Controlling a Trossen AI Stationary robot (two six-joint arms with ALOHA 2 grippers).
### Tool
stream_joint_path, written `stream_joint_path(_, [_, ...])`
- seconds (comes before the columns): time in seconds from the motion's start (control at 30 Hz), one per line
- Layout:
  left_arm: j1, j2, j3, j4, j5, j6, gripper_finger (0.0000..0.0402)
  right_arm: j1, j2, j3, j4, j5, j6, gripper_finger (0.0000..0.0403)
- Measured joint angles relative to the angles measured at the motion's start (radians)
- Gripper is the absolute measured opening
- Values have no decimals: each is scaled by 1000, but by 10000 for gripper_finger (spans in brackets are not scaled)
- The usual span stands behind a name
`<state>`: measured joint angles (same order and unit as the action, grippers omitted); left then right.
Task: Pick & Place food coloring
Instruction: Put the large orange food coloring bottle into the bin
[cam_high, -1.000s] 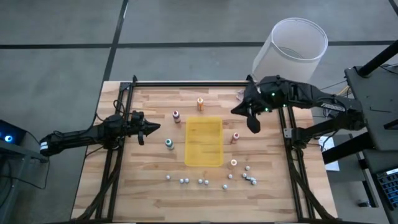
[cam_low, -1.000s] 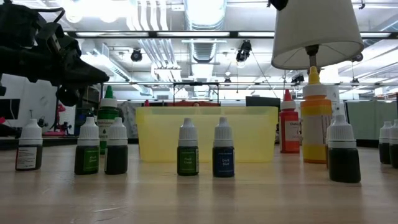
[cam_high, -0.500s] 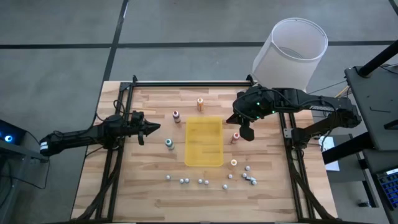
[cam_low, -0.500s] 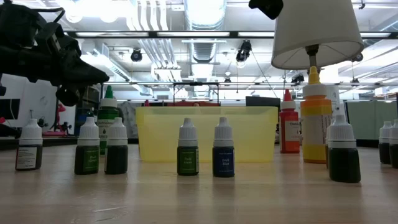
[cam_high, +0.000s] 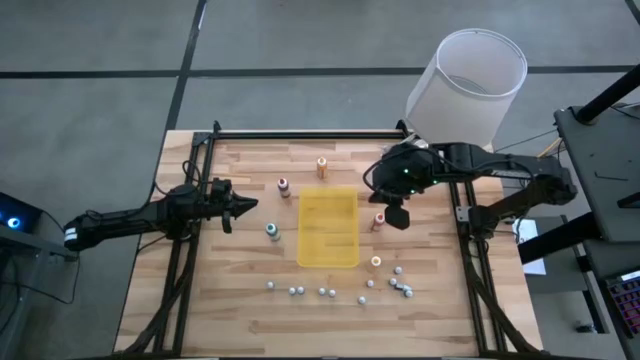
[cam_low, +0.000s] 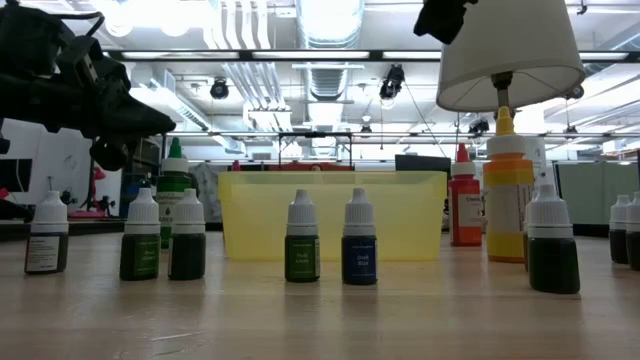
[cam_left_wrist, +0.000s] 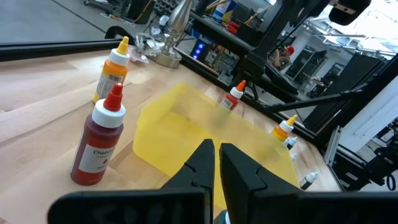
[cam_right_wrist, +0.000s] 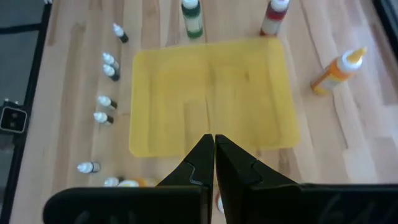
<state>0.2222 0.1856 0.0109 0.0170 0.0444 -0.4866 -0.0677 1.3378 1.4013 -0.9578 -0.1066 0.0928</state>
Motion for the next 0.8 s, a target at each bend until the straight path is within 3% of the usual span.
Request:
stream_joint_path(0.3, [0,0,0,2,0,0,0,0,78,93,-163,1,-32,9])
stream_joint_path(0.8, [0,0,0,4,0,0,0,-2,181,97,-263,2,-100,10])
